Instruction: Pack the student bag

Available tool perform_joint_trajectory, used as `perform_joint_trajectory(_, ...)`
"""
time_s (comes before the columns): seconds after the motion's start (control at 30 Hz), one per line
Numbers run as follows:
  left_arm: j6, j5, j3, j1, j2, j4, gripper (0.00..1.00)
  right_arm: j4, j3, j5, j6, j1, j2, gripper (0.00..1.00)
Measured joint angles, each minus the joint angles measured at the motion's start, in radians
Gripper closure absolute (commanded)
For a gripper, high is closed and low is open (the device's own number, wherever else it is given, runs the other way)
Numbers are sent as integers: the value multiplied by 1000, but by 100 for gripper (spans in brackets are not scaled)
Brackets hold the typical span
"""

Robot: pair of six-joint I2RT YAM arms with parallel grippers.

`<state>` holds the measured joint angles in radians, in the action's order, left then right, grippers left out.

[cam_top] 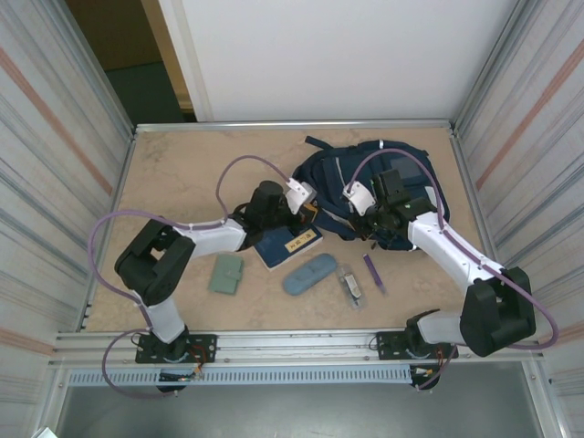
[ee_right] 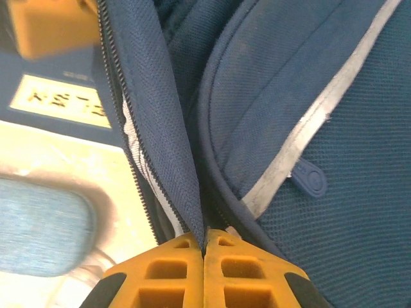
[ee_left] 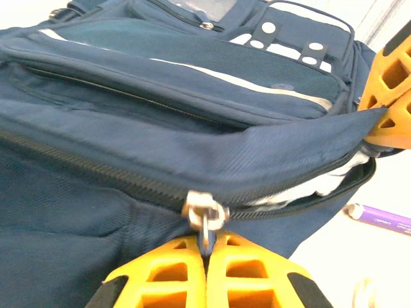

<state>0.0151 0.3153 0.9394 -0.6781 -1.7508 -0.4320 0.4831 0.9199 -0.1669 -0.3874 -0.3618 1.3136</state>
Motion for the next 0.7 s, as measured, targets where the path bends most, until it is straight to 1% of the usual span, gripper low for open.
perform_joint_trajectory(0.1, 3, 8, 17, 45, 7, 61, 100, -14, -38, 55, -42, 3, 0, 99)
perform_joint_trajectory(0.17, 4, 26, 47, 58, 6, 109, 100, -16, -66, 82, -46, 6, 0, 77)
perform_joint_trajectory(0.23, 3, 33, 70, 49, 6, 119, 100, -19, -79, 89, -26, 8, -14, 59)
perform_joint_trajectory(0.27, 0, 34, 77, 37, 6, 116, 100, -29, -88, 87, -9, 7, -32, 55)
perform_joint_trajectory(0.3, -2, 36, 82, 26, 6, 115, 100, -39, -99, 80, 7, 3, -60, 52)
perform_joint_trajectory(0.37, -4, 39, 95, -6, 6, 129, 100, -66, -125, 37, 36, -13, -135, 43)
perform_joint_trajectory(0.4, -4, 44, 105, -18, 4, 140, 100, -79, -135, 16, 43, -20, -167, 40)
perform_joint_trajectory(0.47, -4, 58, 129, -41, -4, 152, 100, -125, -160, -22, 37, -40, -222, 38)
perform_joint_trajectory(0.53, -4, 63, 137, -56, -6, 151, 100, -162, -167, -33, 35, -53, -219, 38)
perform_joint_trajectory(0.63, -4, 63, 138, -62, -6, 154, 100, -194, -146, -34, 35, -61, -116, 36)
perform_joint_trajectory(0.7, -4, 63, 138, -56, -6, 156, 100, -196, -123, -30, 23, -61, -31, 37)
